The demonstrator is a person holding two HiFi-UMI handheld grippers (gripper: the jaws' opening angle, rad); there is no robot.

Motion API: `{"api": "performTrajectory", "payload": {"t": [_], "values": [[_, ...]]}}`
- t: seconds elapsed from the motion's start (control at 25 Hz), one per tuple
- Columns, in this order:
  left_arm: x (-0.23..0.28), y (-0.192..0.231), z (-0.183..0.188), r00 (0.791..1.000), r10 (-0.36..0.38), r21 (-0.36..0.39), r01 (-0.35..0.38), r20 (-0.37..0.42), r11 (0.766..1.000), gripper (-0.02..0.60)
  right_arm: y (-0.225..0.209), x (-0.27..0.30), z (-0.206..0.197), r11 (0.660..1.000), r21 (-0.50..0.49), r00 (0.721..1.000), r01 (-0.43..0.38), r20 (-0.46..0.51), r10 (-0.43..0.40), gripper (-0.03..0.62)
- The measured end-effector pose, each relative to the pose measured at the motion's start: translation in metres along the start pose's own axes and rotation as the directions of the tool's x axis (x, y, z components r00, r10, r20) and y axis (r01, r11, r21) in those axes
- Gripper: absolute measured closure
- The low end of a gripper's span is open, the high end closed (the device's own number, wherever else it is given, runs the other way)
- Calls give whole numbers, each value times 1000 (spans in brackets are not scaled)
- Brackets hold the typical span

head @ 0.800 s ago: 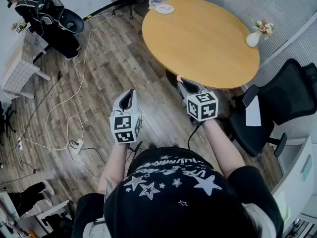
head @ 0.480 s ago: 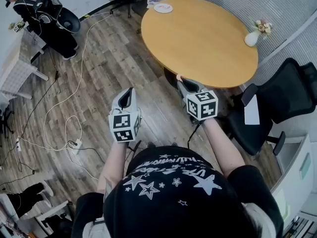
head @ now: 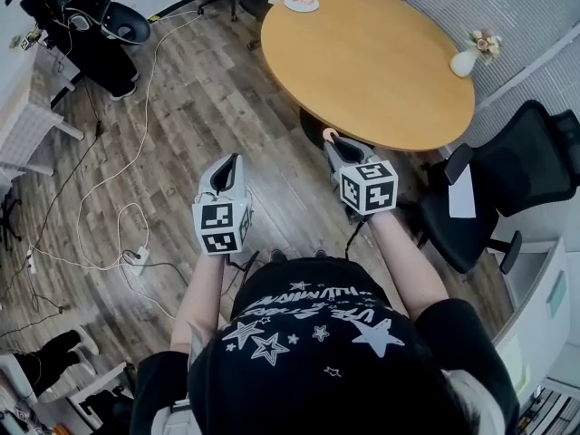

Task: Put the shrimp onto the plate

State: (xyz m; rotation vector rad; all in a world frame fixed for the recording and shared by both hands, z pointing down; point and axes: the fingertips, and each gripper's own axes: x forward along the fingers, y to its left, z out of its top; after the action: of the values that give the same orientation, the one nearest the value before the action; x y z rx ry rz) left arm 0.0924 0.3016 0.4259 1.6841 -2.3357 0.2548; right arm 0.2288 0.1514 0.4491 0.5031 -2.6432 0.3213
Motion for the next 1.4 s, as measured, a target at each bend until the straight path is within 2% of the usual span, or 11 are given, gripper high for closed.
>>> {"api": "performTrajectory", "payload": {"t": [0.28, 0.52, 0.68, 1.0, 1.4], "values": [[-15, 26, -2, 1000, 8, -76, -8, 6, 997, 580, 11, 2, -1, 999, 28, 1000, 28, 12, -28, 536], [-16, 37, -19, 1000, 3, -103, -5, -19, 995, 580, 15, 19, -7, 999, 37, 1000, 26, -11, -26, 534], [-5, 48, -15, 1000, 16, -109, -18, -21, 994, 580, 11, 38, -1, 999, 36, 1000, 16, -14, -15, 534], [38, 81, -1, 999, 43, -97, -44, -18, 994, 580, -14, 101, 30, 998, 57, 1000, -8, 0, 8, 534], [132, 128, 19, 998, 45, -105, -50, -48, 993, 580, -56, 203, 73, 996, 87, 1000, -18, -15, 19, 534]]}}
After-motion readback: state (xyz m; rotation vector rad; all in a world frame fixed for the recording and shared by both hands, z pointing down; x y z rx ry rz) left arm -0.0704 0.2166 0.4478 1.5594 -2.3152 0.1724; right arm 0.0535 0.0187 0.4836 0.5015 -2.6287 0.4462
